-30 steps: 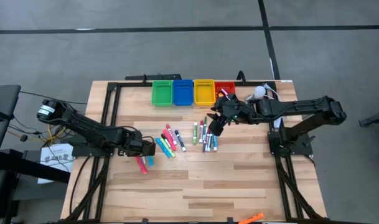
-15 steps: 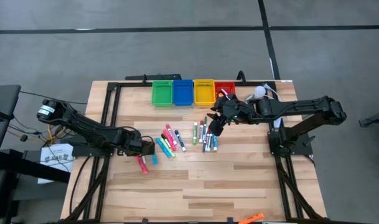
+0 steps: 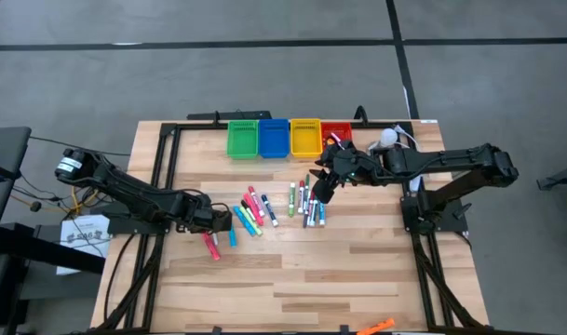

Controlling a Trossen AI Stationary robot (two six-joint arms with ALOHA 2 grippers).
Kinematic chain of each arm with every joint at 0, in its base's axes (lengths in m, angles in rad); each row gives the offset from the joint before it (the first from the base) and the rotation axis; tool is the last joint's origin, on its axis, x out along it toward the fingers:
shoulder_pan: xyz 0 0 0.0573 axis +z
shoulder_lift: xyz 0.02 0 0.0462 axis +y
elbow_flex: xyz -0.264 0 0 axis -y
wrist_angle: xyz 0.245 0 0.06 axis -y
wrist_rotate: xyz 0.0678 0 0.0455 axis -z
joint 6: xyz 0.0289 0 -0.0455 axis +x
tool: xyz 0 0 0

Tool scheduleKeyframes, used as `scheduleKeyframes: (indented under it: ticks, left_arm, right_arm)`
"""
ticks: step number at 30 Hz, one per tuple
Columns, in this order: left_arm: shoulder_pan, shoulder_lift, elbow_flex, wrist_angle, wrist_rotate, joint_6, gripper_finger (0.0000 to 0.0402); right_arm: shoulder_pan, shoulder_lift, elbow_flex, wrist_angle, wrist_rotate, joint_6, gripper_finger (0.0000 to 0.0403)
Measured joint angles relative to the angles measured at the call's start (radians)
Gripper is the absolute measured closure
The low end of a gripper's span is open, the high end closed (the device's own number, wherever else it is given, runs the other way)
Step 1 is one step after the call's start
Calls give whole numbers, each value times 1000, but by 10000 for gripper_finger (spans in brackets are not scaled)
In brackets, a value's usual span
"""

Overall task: Pick & Place Markers
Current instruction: Put the orange mini marker into the red basket

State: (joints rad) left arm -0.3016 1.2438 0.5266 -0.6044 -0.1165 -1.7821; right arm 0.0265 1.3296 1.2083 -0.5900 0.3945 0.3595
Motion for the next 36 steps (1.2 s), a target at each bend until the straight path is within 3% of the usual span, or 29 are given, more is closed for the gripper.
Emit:
scheduleKeyframes:
  ticks: [31, 36]
  left_arm:
    - [0, -2, -65, 79, 4, -26, 229]
    - [0, -1, -66, 75, 4, -9, 248]
  right_arm:
    - [0, 0, 0, 0, -1, 9, 272]
    - [0, 0, 0, 1, 0, 10, 272]
